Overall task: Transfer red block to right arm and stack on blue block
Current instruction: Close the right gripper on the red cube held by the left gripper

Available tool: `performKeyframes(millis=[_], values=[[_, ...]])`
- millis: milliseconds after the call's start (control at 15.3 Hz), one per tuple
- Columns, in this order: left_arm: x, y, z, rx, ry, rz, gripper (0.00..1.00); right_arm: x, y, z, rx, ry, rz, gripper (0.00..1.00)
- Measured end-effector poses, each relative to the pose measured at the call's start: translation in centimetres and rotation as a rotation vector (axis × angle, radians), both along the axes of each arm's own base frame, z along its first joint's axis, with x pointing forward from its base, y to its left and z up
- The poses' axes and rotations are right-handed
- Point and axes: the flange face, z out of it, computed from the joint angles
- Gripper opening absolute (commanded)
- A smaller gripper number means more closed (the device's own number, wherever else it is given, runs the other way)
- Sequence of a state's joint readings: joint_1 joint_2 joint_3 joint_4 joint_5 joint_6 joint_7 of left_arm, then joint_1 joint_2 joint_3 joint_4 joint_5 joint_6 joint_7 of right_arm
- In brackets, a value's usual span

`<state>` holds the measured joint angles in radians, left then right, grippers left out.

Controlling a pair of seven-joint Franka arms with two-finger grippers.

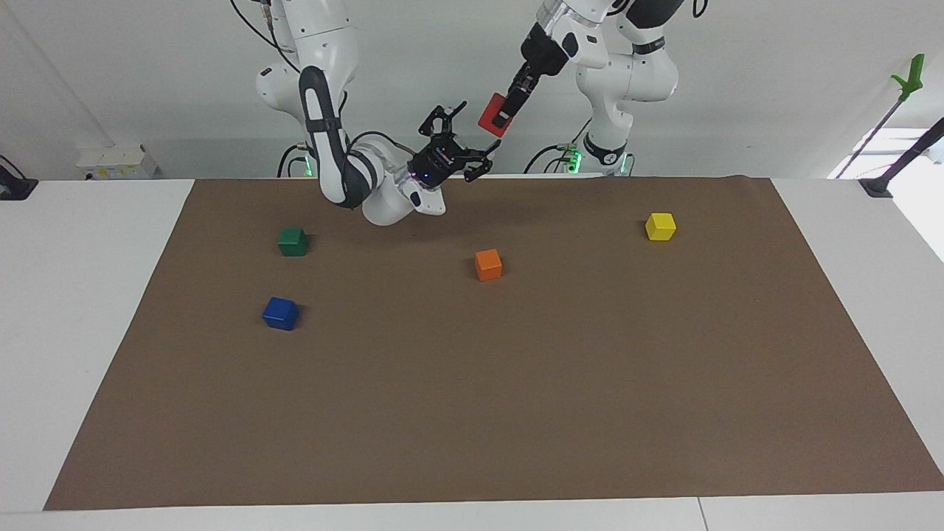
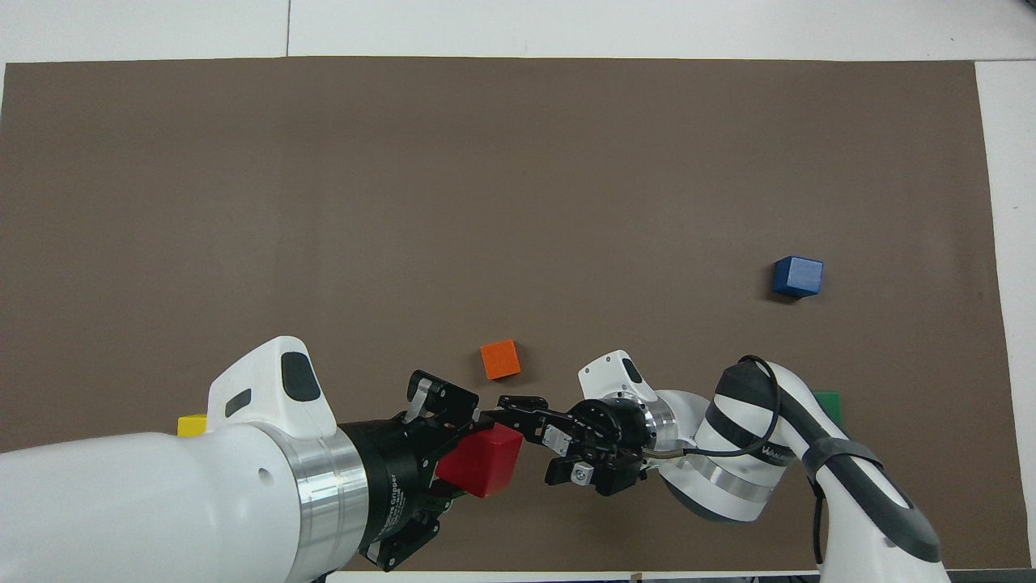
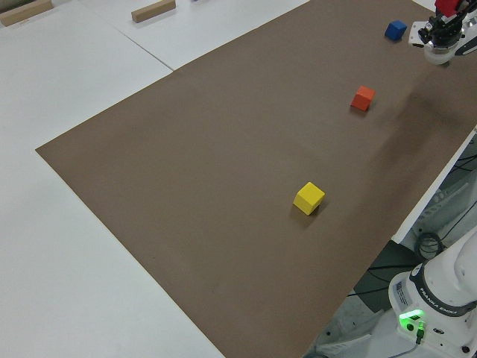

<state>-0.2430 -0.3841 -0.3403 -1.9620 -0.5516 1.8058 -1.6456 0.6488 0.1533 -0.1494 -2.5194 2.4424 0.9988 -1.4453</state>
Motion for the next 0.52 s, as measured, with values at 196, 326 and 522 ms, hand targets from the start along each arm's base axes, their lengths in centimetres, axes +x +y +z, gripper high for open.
performKeyframes(millis=[196,326,522], values=[[-0.2,0.0,-0.2,0.003,0.002,-0.002,0.00,0.6,0.7,-0.5,0.023,-0.005,-0.004,1.00],[-0.5,-0.2,-0.2,0.003,0.001,-0.006,0.00,0.9,1.3,-0.1,0.041,-0.009,-0.012,1.00],[-1.0,-0.6,-0.2,-0.015,0.016,-0.009,0.00,1.0,2.0,0.5,0.060,-0.015,-0.018,1.00]])
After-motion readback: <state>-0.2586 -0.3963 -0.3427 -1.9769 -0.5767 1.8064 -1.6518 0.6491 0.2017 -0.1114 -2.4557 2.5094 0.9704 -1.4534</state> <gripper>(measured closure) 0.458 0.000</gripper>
